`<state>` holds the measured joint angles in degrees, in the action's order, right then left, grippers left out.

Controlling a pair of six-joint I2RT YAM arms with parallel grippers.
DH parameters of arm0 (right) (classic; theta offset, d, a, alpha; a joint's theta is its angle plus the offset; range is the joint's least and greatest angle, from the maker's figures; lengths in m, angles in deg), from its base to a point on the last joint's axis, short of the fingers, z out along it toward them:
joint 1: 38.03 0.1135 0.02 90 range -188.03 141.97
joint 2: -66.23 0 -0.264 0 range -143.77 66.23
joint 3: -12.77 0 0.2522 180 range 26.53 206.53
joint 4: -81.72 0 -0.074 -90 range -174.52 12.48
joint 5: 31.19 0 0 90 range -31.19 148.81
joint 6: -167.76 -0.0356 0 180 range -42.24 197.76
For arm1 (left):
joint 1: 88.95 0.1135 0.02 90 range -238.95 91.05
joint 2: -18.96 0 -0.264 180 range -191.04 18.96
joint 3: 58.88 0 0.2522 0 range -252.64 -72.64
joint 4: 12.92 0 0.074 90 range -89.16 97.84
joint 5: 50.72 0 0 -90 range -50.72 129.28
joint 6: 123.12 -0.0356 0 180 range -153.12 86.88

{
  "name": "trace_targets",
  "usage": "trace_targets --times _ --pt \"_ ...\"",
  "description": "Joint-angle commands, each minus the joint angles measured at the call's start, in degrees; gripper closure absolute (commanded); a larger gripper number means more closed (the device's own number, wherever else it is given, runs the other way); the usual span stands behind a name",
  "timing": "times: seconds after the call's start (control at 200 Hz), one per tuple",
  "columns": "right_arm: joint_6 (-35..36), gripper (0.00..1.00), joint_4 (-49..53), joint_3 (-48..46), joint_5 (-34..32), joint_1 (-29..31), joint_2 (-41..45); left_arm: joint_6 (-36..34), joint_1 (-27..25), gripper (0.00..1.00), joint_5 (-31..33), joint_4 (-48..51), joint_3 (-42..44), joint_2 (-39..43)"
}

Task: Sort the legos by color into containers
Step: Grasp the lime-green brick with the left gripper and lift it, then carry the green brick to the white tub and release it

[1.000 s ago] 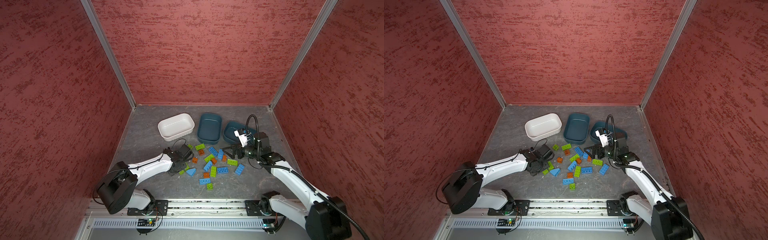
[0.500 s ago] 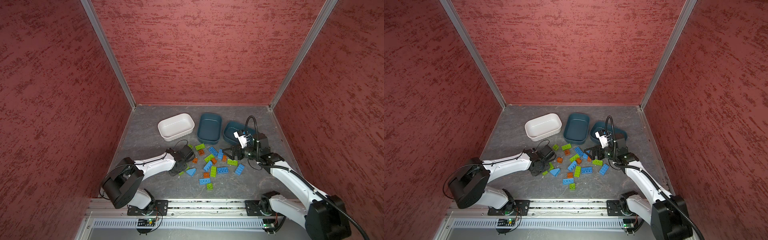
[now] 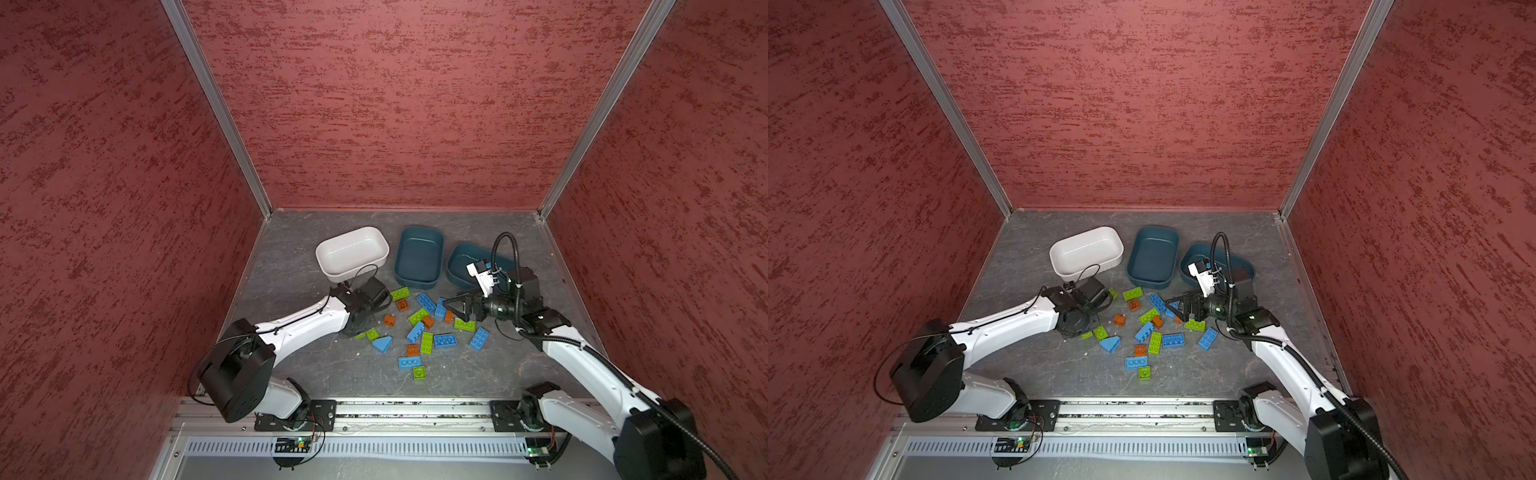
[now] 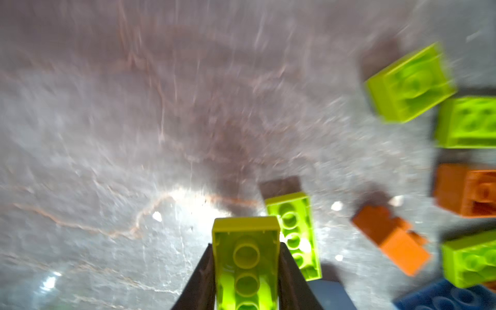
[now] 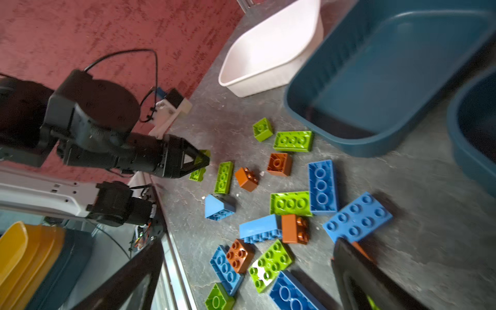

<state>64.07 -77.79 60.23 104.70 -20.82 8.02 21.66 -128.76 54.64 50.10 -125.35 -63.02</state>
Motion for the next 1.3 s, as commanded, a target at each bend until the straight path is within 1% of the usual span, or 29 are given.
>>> trace_targets --times 0.0,0.125,0.21,0.326,0.436,0.611,0.666,0.746,0.802,0.862,0.892,0.937,0.977,1.052,1.082,1.162,1.227,1.293 --pt "-1.6 0.01 -4.7 0.1 4.4 1.9 1.1 -13.9 3.8 0.71 3.7 2.8 -5.3 0.6" --pt "-2.2 0.01 -5.9 0.6 3.7 3.2 0.3 -25.9 9.4 0.71 4.6 1.1 -11.6 -1.6" --pt "-3.0 0.01 -7.5 0.7 3.2 3.9 -0.6 -33.0 13.1 0.71 4.5 -1.4 -16.0 -4.6" --pt "-3.2 0.01 -8.0 1.4 2.5 4.7 -2.0 -40.8 17.5 0.71 5.0 -4.8 -22.3 -10.8" --pt "-3.1 0.01 -8.2 1.9 2.3 5.3 -2.9 -46.7 20.3 0.71 5.5 -7.7 -27.7 -17.4" --pt "-2.1 0.01 -6.8 1.3 1.0 5.5 -2.6 -47.5 25.0 0.71 5.7 -8.0 -35.4 -26.6" --pt "-2.0 0.01 -6.6 1.0 0.6 5.6 -2.6 -47.3 25.6 0.69 5.4 -7.7 -36.8 -28.8" --pt "-1.8 0.01 -6.5 0.6 0.1 5.6 -2.7 -47.5 26.1 0.67 6.8 -7.7 -37.8 -31.5" --pt "-1.5 0.01 -6.2 0.4 -0.5 5.6 -2.9 -47.2 26.9 0.64 7.1 -7.7 -38.1 -32.7" --pt "-0.8 0.01 -5.7 -0.1 -1.6 5.6 -3.3 -46.5 27.8 0.55 7.9 -7.5 -38.6 -33.5" --pt "-0.3 0.01 -5.3 -0.3 -1.9 5.6 -3.6 -46.4 28.2 0.53 8.0 -7.1 -38.9 -33.7" --pt "0.1 0.01 -4.9 -0.5 -2.0 5.6 -4.1 -46.2 28.4 0.51 7.9 -6.5 -39.2 -33.7" --pt "0.3 0.01 -5.0 -0.7 -2.0 5.6 -4.4 -46.3 28.3 0.48 7.8 -6.2 -39.1 -33.2" --pt "0.4 0.01 -5.4 -0.8 -2.0 5.6 -4.7 -46.1 28.1 0.32 6.1 -5.3 -39.0 -31.4" --pt "0.4 0.01 -5.5 -0.8 -2.1 5.6 -4.8 -46.3 27.8 0.27 4.9 -5.0 -39.0 -30.3" --pt "0.7 0.01 -5.2 -0.5 -2.2 5.6 -4.9 -47.2 26.6 0.24 4.1 -3.5 -38.7 -27.5" --pt "1.3 0.01 -4.8 -0.3 -2.3 5.6 -4.9 -46.1 25.6 0.22 2.2 -1.3 -38.4 -25.0" --pt "1.7 0.01 -4.5 -0.3 -2.5 5.6 -5.0 -44.1 23.8 0.21 0.5 -0.2 -36.4 -21.7"
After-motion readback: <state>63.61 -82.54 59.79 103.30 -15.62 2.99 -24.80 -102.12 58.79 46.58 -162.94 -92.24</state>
